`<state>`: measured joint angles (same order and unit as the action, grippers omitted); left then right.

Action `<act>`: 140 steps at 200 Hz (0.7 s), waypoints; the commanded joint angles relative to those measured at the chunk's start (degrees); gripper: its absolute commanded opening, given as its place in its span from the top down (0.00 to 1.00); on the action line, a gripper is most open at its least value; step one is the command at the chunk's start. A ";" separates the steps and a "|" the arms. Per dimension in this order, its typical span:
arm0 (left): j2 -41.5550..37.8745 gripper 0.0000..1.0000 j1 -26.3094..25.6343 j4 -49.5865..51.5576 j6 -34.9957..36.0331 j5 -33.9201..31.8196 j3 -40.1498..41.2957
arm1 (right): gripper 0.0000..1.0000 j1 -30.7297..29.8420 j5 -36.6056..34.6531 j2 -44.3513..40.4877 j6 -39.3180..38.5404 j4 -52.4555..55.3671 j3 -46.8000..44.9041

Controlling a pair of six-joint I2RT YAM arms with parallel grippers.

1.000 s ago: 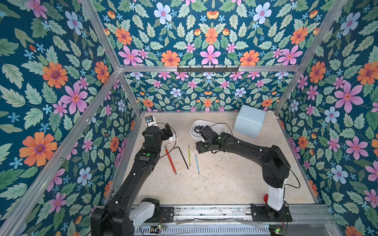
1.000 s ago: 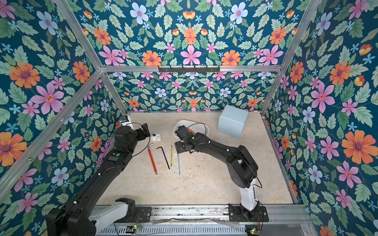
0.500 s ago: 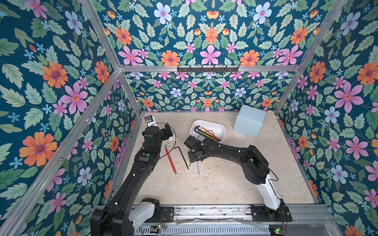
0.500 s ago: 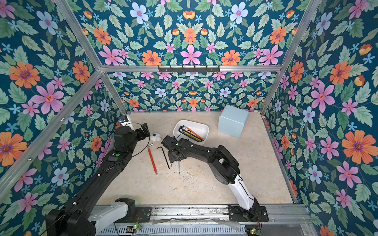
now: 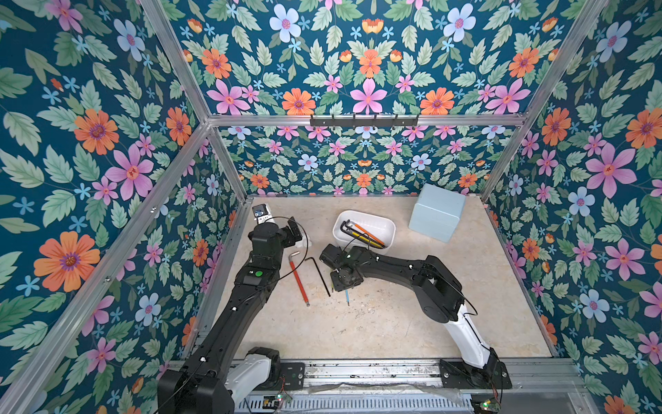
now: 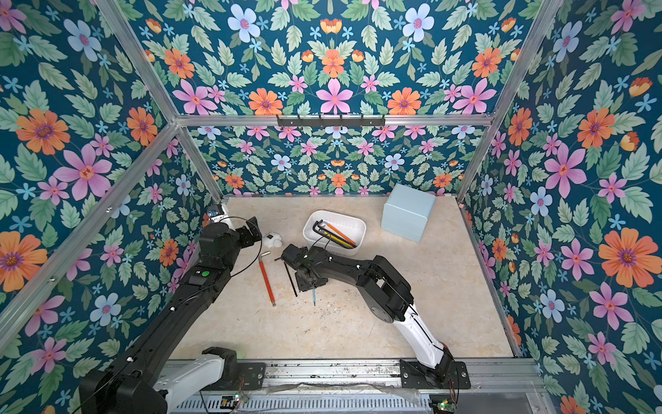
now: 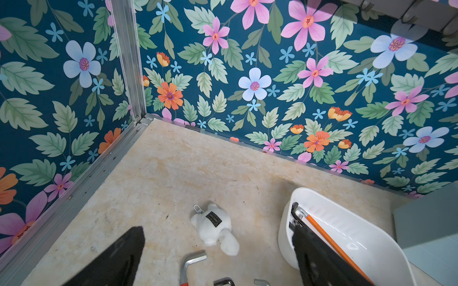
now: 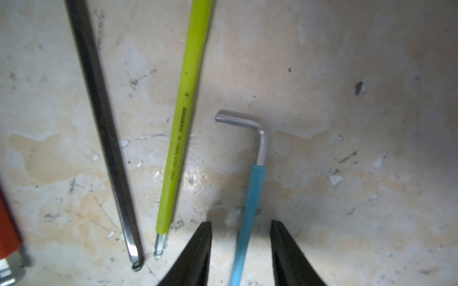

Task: Put the hex key on the desktop into the storage box
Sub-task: Pick up the Allen key from the center of the board.

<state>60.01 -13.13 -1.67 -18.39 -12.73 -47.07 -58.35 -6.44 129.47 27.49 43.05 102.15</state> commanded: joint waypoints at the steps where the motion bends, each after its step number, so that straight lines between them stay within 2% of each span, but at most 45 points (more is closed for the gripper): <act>1: -0.55 0.01 0.03 -0.18 0.49 -0.92 0.39 | 0.57 -0.53 0.35 0.60 1.21 1.92 -0.20; 37: -1.12 0.00 0.03 -0.05 0.55 -1.21 0.65 | 0.65 -0.80 1.96 0.87 2.30 3.00 -1.48; 65: -1.30 0.00 0.03 -0.04 0.55 -1.14 0.75 | 0.75 -0.79 3.24 0.87 2.66 2.61 -3.38; 95: -1.46 0.00 0.03 0.00 0.52 -1.11 0.88 | 1.00 -0.80 4.71 0.44 2.61 0.27 -5.46; 140: -1.82 0.01 0.05 0.13 0.48 -1.42 1.06 | 1.00 -0.63 3.32 -0.10 1.67 0.63 -5.24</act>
<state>58.54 -13.13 -1.54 -18.02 -13.54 -46.11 -58.85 -7.49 128.22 29.85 40.27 97.82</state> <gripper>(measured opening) 0.996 0.091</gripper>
